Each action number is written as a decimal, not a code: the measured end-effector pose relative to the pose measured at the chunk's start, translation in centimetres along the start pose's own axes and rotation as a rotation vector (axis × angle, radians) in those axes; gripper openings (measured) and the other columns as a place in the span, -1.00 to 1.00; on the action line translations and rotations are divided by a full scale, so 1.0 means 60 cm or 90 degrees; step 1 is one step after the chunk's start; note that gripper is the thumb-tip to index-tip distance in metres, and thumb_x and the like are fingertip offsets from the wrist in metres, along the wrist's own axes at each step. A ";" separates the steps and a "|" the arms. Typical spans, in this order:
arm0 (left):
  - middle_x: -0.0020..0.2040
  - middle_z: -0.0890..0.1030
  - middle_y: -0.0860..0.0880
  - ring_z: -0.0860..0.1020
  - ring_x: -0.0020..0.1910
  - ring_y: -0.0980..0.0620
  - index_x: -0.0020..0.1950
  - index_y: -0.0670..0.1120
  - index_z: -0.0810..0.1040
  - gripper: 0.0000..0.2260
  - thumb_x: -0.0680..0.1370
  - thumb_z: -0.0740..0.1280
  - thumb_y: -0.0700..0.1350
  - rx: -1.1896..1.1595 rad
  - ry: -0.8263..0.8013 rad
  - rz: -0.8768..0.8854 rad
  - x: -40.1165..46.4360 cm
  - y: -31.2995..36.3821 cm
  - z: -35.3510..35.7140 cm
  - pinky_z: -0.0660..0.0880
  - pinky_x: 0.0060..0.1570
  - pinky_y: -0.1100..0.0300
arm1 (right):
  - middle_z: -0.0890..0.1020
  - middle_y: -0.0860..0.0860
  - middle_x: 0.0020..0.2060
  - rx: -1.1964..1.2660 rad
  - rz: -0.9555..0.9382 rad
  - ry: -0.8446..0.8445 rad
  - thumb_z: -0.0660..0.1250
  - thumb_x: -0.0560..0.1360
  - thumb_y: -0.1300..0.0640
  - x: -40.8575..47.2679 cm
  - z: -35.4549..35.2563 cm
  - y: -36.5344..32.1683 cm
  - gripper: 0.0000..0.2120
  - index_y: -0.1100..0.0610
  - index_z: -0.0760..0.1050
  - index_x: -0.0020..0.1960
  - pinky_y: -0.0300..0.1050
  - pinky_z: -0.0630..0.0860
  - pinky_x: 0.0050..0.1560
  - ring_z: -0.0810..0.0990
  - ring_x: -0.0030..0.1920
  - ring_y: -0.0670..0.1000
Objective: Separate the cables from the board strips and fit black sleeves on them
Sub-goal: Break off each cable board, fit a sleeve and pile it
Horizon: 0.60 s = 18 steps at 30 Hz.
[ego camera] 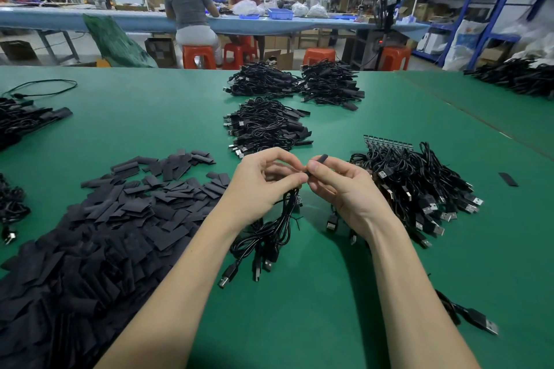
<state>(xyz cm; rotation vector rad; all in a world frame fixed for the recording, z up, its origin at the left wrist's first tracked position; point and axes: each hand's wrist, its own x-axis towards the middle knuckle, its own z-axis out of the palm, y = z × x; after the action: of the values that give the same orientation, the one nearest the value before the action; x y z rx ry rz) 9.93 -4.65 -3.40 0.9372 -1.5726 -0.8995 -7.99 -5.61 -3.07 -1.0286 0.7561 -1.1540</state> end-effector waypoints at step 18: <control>-0.26 0.67 0.11 0.62 -0.21 0.17 -0.13 -0.09 0.63 -0.88 0.47 0.52 -0.27 -0.037 0.047 -0.063 0.001 -0.005 0.022 0.53 -0.10 0.35 | 0.73 0.22 -0.12 -0.057 -0.173 0.114 0.48 0.51 0.30 0.003 0.017 0.002 -0.83 0.13 0.67 0.07 -0.13 0.66 -0.10 0.69 -0.17 0.08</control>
<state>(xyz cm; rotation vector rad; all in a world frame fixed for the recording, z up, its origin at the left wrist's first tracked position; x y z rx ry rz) 8.63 -4.72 -3.85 1.0025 -1.4406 -0.9648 -6.96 -5.51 -2.82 -1.1368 0.8326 -1.4713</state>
